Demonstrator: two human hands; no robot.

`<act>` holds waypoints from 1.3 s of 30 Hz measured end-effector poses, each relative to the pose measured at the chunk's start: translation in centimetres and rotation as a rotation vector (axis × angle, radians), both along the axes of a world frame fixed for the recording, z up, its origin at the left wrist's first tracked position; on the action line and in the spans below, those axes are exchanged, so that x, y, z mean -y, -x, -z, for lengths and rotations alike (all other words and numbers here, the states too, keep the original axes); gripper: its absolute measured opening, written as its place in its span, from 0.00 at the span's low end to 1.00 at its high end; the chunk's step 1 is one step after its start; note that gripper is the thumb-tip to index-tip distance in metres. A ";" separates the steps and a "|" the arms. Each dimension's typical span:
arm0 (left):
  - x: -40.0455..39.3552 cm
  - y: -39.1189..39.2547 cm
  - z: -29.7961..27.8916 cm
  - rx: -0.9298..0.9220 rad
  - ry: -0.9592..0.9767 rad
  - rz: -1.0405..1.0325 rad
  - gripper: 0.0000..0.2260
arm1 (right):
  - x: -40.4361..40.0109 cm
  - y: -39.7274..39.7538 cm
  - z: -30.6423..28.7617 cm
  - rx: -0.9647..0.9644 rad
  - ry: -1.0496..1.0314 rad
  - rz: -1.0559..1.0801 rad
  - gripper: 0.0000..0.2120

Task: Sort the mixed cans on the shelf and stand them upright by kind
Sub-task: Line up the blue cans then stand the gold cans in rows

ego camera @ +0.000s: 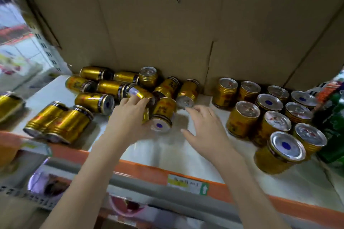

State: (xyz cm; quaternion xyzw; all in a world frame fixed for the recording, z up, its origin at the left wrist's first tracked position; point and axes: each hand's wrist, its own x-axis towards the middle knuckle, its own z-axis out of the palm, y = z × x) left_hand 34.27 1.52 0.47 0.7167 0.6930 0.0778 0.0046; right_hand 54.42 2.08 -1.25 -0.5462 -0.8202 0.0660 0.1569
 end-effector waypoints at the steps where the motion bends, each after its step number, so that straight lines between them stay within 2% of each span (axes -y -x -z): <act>1: 0.5 1.5 0.7 0.008 0.004 -0.023 0.31 | -0.2 1.4 0.3 0.001 0.022 -0.015 0.30; 6: 2.1 6.2 3.5 0.048 0.023 -0.056 0.36 | -0.8 6.5 2.3 0.037 0.070 -0.012 0.37; 9: 1.6 7.6 4.7 -0.021 -0.020 -0.019 0.42 | -0.8 8.3 4.0 0.058 0.010 0.067 0.41; 14: 0.3 8.5 5.0 -0.169 -0.047 0.082 0.41 | -1.2 9.5 5.3 0.065 -0.122 0.138 0.48; 18: -0.7 9.7 5.6 -0.192 -0.088 0.135 0.44 | -1.6 10.3 5.2 0.087 -0.149 0.160 0.50; 23: -0.6 9.9 5.4 -0.176 -0.166 0.193 0.41 | -1.8 10.8 5.2 0.091 -0.165 0.161 0.42; 27: -0.2 9.7 4.5 -0.123 -0.224 0.243 0.35 | -1.9 9.8 4.9 0.047 -0.147 0.117 0.35; 32: 0.1 7.9 3.4 0.123 -0.115 0.291 0.28 | -0.6 7.8 3.9 -0.070 -0.130 0.152 0.29; 35: 0.1 6.3 3.2 0.231 -0.102 0.314 0.29 | 0.6 6.1 2.8 -0.167 -0.154 0.220 0.28; 39: -0.7 2.6 1.8 0.288 -0.179 0.378 0.30 | 1.7 2.5 0.7 -0.211 -0.144 0.306 0.30</act>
